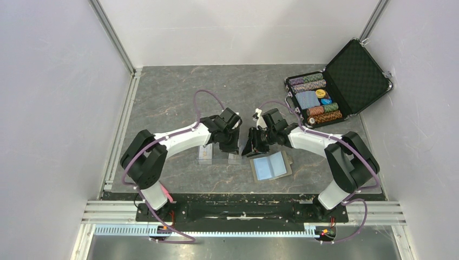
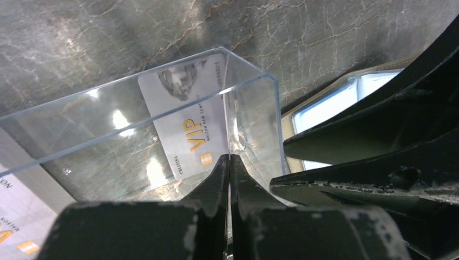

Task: Put the credit cards into the card holder
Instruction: Pick up the credit card from the storage box.

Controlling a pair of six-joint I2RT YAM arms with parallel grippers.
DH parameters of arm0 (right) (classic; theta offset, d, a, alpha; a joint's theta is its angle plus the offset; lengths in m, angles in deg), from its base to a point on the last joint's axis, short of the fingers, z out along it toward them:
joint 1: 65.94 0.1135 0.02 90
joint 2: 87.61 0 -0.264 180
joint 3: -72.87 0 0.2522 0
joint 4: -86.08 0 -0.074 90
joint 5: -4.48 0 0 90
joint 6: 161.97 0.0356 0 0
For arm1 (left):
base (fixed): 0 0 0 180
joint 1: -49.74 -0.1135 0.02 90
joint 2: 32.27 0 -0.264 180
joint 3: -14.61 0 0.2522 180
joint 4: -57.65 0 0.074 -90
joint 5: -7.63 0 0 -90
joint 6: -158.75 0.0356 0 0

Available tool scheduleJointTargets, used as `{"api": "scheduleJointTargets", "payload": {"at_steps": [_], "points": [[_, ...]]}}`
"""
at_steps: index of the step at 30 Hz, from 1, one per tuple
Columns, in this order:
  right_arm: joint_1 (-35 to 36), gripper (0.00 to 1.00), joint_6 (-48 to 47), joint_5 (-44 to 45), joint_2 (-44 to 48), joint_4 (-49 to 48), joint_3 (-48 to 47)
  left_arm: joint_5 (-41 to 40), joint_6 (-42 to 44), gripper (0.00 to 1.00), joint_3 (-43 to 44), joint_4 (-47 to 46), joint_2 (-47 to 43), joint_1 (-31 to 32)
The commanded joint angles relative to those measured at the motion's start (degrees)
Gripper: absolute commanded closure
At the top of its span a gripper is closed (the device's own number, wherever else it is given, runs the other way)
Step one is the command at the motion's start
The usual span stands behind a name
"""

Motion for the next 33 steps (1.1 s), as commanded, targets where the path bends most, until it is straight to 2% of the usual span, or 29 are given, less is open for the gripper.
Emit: {"api": "scheduleJointTargets", "payload": {"at_steps": [1,6,8,11,16,21,28,33], "points": [[-0.07,0.55,-4.35,2.17,3.8,4.65,-3.84,-2.34,-1.35,0.98,-1.22,0.21,-6.24,-0.32],[-2.48,0.22,-7.52,-0.45,8.22,5.57,-6.82,-1.88,-1.71,0.98,-3.1,-1.27,-14.89,-0.41],[-4.3,0.13,-8.08,-1.68,11.21,5.47,-6.51,-0.54,-2.78,0.98,-4.66,-3.43,-18.69,-0.54],[-8.31,0.06,-7.34,-6.11,16.14,3.52,-3.91,4.68,-4.85,0.98,-7.93,-10.28,-23.38,-1.32],[-14.32,0.07,0.12,-17.86,23.62,-7.48,2.96,15.98,-9.68,0.98,-14.51,-26.63,-28.68,-2.6],[-14.84,0.19,2.73,-22.67,26.88,-11.7,3.22,21.66,-15.88,0.98,-20.48,-41.82,-32.07,-3.61],[-14.84,0.34,4.29,-24.82,27.22,-14.06,3.75,23.73,-18.83,0.98,-23.12,-48.95,-33.78,-4.42],[-14.86,0.37,6.0,-26.48,27.15,-16.52,4.35,24.36,-20.03,0.98,-23.32,-50.67,-33.46,-4.9]]}}
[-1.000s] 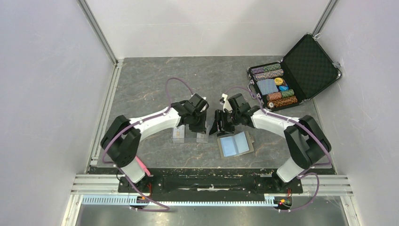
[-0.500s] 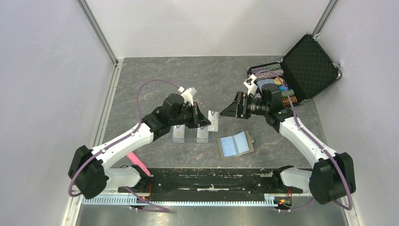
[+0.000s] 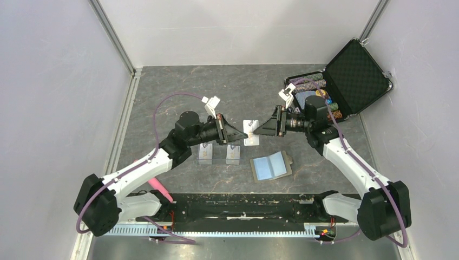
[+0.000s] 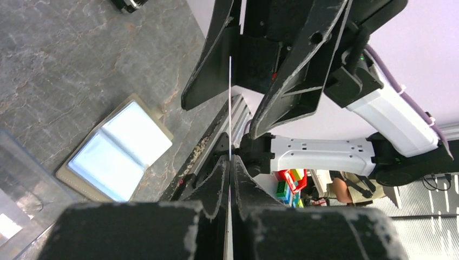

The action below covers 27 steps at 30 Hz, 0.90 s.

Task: Put the credit cards into the card holder
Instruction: Pick up the credit card from the storage box, then insert the credit card into the card holder.

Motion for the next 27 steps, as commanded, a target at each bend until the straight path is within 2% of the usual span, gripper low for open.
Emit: {"api": "scheduleJointTargets", "payload": {"at_steps": [1,5,7,10,12,16,18,21,27], "points": [[0.05,0.39,2.76,-3.62,0.95,-5.46,0.9,2.59,-3.62,0.98,-0.59,-7.01,-0.53,-0.62],[0.06,0.51,7.09,-5.5,1.83,-11.68,2.59,2.59,-4.91,0.97,-0.96,-9.28,0.19,-0.68],[0.13,0.61,7.9,-5.82,2.2,-12.95,2.54,2.67,-5.39,0.95,-1.07,-10.07,0.55,-0.63],[0.15,0.8,8.06,-6.14,2.19,-12.95,2.17,3.05,-5.71,0.89,-0.96,-10.73,1.38,-0.68],[0.23,0.99,8.09,-6.4,2.16,-13.22,2.25,3.58,-5.67,0.79,-0.74,-10.53,1.97,-0.63],[0.15,1.0,6.69,-5.74,2.47,-11.87,2.34,3.52,-5.42,0.61,-0.73,-9.71,2.81,-0.7],[-0.02,1.0,3.88,-4.61,2.22,-8.11,2.1,3.1,-4.94,0.59,-0.26,-7.47,3.65,-0.69],[-0.7,1.0,-4.79,0.3,1.16,5.82,0.12,3.03,-4.34,0.55,1.1,-3.16,6.29,-0.67],[-2.73,1.0,-18.58,12.93,-1.1,26.65,-2.55,2.29,-1.43,0.56,6.05,8.26,14.14,1.54]]}}
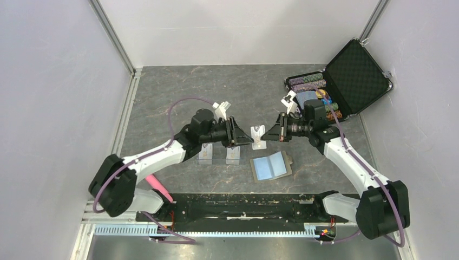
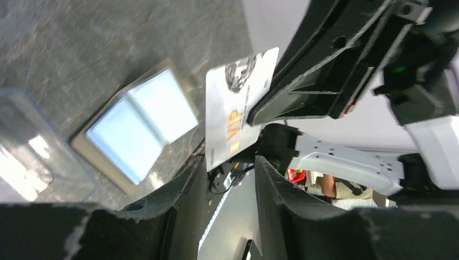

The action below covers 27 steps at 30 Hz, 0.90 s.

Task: Put the credit cards into the card holder
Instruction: Insert the credit card into the card holder.

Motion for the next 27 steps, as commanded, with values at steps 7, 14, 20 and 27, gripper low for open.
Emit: {"api": "scheduleJointTargets", "payload": {"at_steps": [7,14,20,27], "points": [[-1.15,1.0,-21.77,20.36,-2.78,28.42,-1.92,-7.26,10.11,0.56,16.42,29.27,14.53,7.7],[-1.16,1.0,-23.65,20.96,-4.02,27.6,2.53,-15.1,18.05,0.61,29.8,46.48,25.45,12.49],[-1.16,1.0,-25.74,23.03,-5.1,27.08,5.15,-17.8,19.22,0.67,30.39,50.35,28.48,13.44],[-1.15,1.0,-26.09,24.21,-6.25,25.2,6.41,-17.38,19.47,0.71,29.09,50.35,31.15,14.3]]}}
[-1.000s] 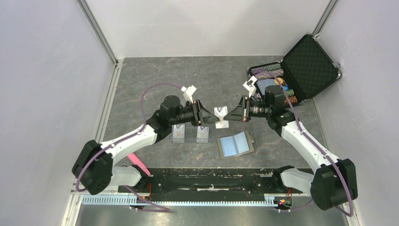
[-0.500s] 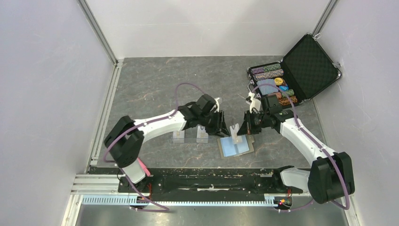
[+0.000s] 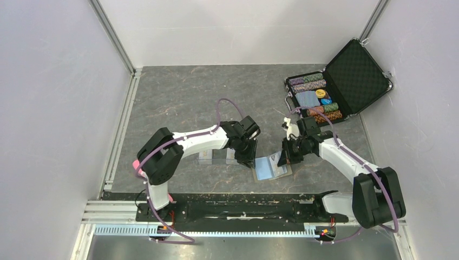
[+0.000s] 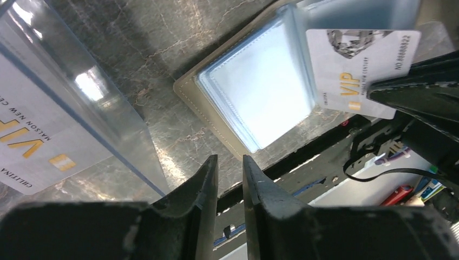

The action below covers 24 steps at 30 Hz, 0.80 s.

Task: Put the credit cards into the card holder
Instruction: Insert the credit card into the card holder.

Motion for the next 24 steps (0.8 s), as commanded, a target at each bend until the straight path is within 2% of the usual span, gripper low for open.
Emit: {"api": "scheduleJointTargets", "payload": {"at_steps": [1,14,24], "points": [[-0.09,1.0,-1.19,1.22,-0.79,-2.32,0.53,-1.21,2.85,0.71,-0.01,1.24,1.76,0.86],[-0.09,1.0,1.15,-2.03,-2.92,-7.02,3.5,-1.73,3.79,0.79,0.89,2.11,7.13,1.57],[-0.09,1.0,0.46,-5.73,-5.22,-10.53,4.07,-2.13,4.89,0.8,1.69,3.18,9.05,2.09]]}}
